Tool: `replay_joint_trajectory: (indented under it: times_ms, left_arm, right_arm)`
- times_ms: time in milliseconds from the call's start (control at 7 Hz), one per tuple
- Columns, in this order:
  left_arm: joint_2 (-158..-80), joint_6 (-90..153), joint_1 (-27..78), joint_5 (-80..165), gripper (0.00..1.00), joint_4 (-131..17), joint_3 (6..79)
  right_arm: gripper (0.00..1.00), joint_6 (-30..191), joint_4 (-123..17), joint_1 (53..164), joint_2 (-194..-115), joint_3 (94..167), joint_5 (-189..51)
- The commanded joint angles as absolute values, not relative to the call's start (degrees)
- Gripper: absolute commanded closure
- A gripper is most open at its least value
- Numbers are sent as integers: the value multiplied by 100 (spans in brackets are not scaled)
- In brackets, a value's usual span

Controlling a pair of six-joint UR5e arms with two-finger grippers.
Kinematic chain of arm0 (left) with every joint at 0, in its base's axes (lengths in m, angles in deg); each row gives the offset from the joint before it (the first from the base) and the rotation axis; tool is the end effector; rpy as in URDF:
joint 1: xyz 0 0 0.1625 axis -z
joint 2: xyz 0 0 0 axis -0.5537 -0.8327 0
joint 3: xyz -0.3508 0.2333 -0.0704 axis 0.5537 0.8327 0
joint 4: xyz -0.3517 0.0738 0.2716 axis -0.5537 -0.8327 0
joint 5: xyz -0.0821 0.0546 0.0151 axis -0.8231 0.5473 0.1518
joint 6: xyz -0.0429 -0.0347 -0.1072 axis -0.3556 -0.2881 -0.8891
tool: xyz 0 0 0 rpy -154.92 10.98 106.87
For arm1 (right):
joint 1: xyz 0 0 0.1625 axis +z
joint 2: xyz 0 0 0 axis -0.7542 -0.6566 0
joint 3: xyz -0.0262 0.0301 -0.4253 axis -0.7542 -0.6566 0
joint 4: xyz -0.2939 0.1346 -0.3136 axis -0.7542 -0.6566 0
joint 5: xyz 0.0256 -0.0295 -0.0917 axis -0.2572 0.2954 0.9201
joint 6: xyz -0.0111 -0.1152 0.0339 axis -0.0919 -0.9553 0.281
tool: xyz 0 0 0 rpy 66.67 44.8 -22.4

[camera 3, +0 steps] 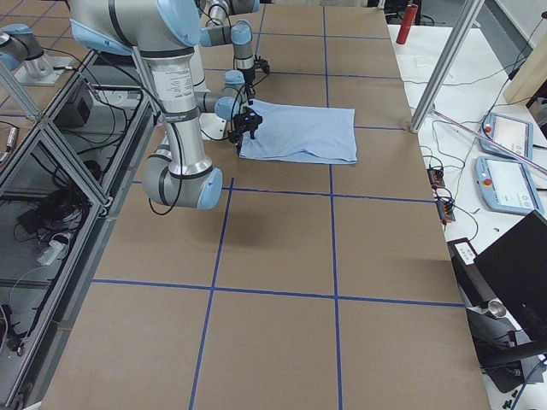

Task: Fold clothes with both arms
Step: 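Grasp the shirt's near edge with both grippers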

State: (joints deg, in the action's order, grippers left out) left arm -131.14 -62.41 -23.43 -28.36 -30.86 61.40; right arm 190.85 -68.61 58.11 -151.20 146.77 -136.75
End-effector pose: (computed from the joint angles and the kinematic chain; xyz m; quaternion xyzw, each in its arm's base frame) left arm 0.6145 -0.2406 0.1837 -0.0508 0.4368 -0.2129 0.8725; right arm -0.6125 -0.2318 0.2927 -0.0898 -0.3303 0.3665 0.8652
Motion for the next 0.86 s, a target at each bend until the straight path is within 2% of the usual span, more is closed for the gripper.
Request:
replay_joint_trajectory:
  times_ms: [0, 714]
  left_arm:
    - [-13113, -6225, -2343, -2836, 100, -3086, 6140]
    - [-13113, -6225, -2334, -2836, 100, -3138, 6131]
  right_arm:
    - [78, 19084, -6855, 5845, -15108, 14682, -13690]
    - [100, 19084, -6811, 5889, -15055, 14726, -13690]
